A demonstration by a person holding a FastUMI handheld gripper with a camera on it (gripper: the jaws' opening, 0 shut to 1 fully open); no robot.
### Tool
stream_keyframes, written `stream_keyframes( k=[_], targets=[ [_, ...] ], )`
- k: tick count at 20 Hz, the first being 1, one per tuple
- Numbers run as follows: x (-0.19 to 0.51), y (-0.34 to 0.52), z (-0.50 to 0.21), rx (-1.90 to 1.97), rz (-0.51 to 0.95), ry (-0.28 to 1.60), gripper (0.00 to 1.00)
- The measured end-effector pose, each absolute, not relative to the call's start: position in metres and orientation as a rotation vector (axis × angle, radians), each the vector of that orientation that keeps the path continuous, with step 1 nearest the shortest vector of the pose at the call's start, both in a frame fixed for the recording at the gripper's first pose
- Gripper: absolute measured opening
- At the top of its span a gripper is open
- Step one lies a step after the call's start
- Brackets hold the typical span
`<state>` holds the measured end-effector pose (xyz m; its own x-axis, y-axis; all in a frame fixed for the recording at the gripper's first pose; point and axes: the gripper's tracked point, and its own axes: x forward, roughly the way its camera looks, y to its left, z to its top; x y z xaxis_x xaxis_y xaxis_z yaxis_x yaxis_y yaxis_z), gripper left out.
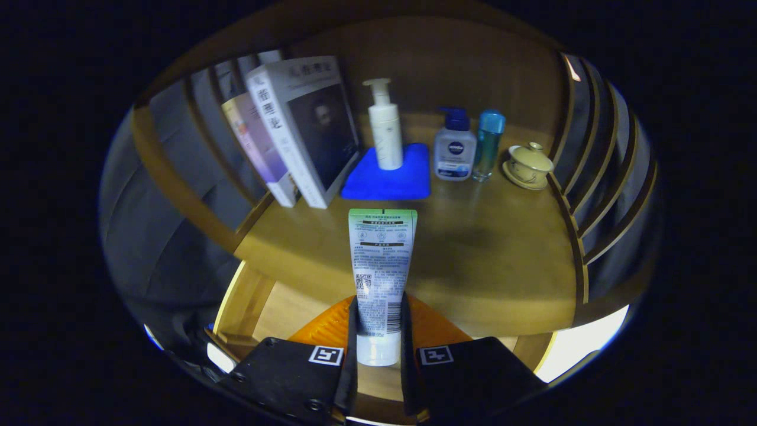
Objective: Pull open the drawer, take out the items inside it, and place them on the countertop above the cabinet.
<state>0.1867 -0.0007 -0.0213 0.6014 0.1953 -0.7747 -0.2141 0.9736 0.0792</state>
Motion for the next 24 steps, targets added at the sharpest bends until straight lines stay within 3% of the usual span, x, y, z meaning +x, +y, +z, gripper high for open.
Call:
stream_keyframes(
  k=[12, 17, 21, 24],
  targets=[
    [0.244, -0.001, -0.049, 0.205, 0.152, 0.938, 0.35],
    [0.248, -0.003, -0.043, 0.215, 0.161, 0.865, 0.63],
    [0.233, 0.002, -0.007, 0.244, 0.191, 0.707, 0.98],
    [0.204, 0.008, 0.013, 0.164, 0.205, 0.573, 0.98]
  ],
)
